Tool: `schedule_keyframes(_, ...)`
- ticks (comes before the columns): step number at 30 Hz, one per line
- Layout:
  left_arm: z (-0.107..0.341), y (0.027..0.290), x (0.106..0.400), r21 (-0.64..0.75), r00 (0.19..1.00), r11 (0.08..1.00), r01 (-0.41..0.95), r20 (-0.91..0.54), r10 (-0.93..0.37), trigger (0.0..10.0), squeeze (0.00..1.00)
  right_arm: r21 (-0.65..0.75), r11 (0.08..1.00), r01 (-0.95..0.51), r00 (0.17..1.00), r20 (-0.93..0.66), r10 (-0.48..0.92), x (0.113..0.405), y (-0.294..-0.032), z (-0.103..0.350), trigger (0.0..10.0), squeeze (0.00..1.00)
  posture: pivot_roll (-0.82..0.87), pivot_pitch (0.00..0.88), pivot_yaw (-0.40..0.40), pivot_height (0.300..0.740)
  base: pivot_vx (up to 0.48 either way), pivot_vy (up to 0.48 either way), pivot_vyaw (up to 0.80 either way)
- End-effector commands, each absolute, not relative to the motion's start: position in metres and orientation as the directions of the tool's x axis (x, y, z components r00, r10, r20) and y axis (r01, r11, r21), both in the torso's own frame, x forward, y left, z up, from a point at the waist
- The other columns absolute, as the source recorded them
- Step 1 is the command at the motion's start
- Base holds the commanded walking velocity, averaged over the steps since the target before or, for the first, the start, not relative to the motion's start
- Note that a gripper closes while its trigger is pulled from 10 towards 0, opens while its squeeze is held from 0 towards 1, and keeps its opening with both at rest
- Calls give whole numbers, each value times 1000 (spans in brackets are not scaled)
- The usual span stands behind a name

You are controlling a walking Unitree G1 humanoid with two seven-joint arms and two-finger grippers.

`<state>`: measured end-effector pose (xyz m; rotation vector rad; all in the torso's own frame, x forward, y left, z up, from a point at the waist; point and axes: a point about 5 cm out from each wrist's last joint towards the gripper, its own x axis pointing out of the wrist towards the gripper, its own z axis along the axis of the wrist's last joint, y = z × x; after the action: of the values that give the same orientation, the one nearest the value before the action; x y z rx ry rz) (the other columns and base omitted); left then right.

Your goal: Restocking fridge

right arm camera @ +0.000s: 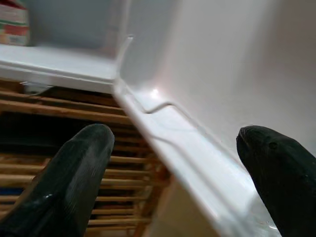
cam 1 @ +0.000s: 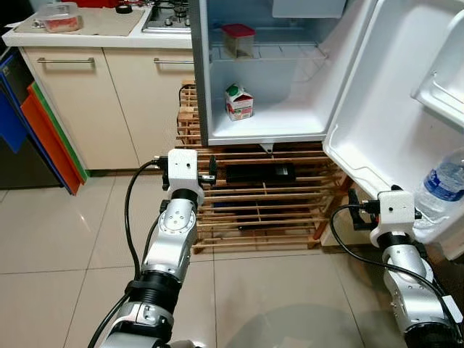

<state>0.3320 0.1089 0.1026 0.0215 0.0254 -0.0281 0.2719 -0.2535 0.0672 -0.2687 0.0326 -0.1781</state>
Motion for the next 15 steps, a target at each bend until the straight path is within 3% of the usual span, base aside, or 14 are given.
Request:
schedule_keyframes(1,105,108,334,28,999,999,36,-20,-35,10000,0,-278,929,244,969,20,-248,273,-267,73,10000,0,43,2,4,732,0,0,0)
schedule_keyframes(5,105,109,334,28,999,999,39,-22,-38,10000,0,-327,877,353,932,45,-359,270,-287,77,10000,0,43,2,5,732,0,0,0)
schedule_keyframes(15,105,109,334,27,999,999,42,-28,-42,10000,0,-392,819,418,900,60,-431,273,-303,80,10000,0,42,5,11,732,0,0,0)
